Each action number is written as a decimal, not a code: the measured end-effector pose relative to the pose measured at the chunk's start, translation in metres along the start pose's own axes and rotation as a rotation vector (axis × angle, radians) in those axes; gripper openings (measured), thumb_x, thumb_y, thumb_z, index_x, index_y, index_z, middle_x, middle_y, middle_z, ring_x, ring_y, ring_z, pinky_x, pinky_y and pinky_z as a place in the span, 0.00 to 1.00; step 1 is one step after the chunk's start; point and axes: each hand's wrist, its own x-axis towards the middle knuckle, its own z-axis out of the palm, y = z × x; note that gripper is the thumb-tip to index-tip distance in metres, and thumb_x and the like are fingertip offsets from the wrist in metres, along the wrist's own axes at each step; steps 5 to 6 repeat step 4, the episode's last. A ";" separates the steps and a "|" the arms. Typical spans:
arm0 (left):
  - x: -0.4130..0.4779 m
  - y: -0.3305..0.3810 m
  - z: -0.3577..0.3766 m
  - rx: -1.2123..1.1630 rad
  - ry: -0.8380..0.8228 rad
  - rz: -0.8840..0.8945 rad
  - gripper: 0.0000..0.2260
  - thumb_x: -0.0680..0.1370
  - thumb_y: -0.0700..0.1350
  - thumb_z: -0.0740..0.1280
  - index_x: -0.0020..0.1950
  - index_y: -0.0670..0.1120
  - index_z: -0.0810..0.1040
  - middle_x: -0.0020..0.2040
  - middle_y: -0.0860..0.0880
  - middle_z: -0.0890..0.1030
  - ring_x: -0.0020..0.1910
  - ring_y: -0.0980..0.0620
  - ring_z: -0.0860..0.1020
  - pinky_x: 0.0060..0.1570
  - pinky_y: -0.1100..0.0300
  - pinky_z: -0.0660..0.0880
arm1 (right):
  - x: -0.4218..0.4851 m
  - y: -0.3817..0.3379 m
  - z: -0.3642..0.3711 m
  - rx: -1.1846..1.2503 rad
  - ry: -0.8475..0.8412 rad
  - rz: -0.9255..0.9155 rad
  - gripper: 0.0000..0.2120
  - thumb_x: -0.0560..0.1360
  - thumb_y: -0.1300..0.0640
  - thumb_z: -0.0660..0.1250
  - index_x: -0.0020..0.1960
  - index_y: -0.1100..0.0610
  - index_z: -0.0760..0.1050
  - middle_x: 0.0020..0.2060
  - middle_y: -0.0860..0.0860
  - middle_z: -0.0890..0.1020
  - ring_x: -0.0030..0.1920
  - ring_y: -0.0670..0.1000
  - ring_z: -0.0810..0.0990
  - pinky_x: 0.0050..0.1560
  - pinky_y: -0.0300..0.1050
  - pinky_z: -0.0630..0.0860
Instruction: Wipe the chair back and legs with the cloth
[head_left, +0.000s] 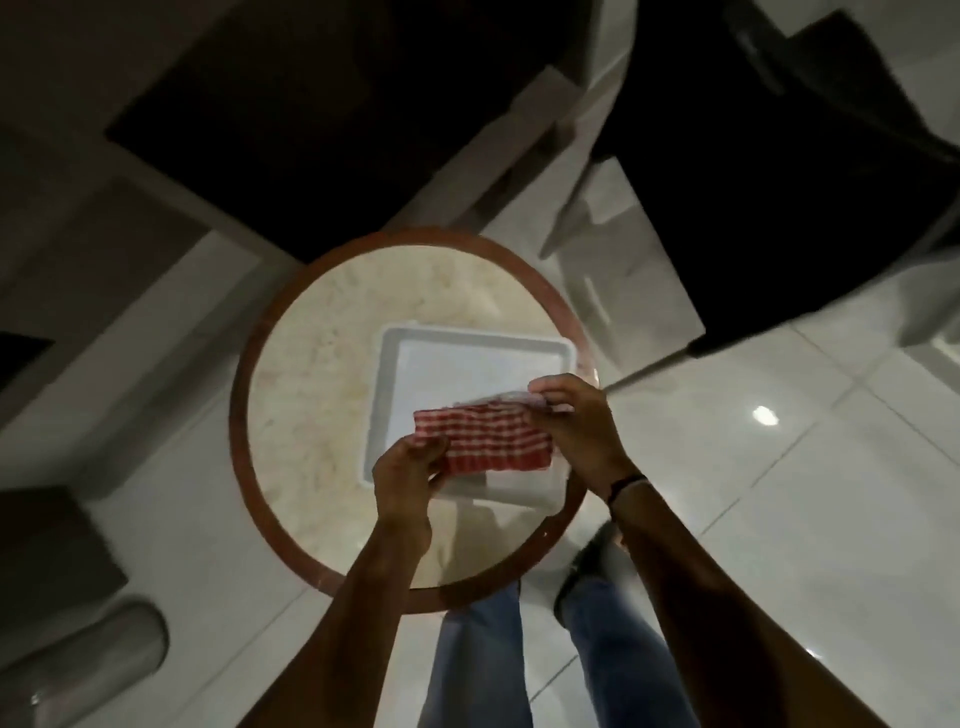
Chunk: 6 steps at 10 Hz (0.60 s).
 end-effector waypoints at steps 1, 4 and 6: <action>0.034 -0.007 -0.016 0.341 0.090 0.076 0.03 0.81 0.32 0.72 0.53 0.37 0.86 0.52 0.37 0.89 0.54 0.34 0.87 0.55 0.41 0.88 | 0.016 -0.002 0.037 -0.178 -0.052 0.029 0.05 0.80 0.70 0.70 0.55 0.67 0.82 0.53 0.64 0.87 0.55 0.64 0.87 0.59 0.54 0.87; 0.036 0.016 -0.024 1.072 -0.130 0.272 0.25 0.88 0.50 0.64 0.80 0.37 0.70 0.79 0.35 0.75 0.77 0.36 0.75 0.77 0.47 0.71 | 0.001 -0.036 0.040 -0.528 -0.014 0.105 0.13 0.85 0.56 0.67 0.67 0.55 0.81 0.63 0.59 0.87 0.64 0.62 0.86 0.68 0.58 0.84; 0.036 0.016 -0.024 1.072 -0.130 0.272 0.25 0.88 0.50 0.64 0.80 0.37 0.70 0.79 0.35 0.75 0.77 0.36 0.75 0.77 0.47 0.71 | 0.001 -0.036 0.040 -0.528 -0.014 0.105 0.13 0.85 0.56 0.67 0.67 0.55 0.81 0.63 0.59 0.87 0.64 0.62 0.86 0.68 0.58 0.84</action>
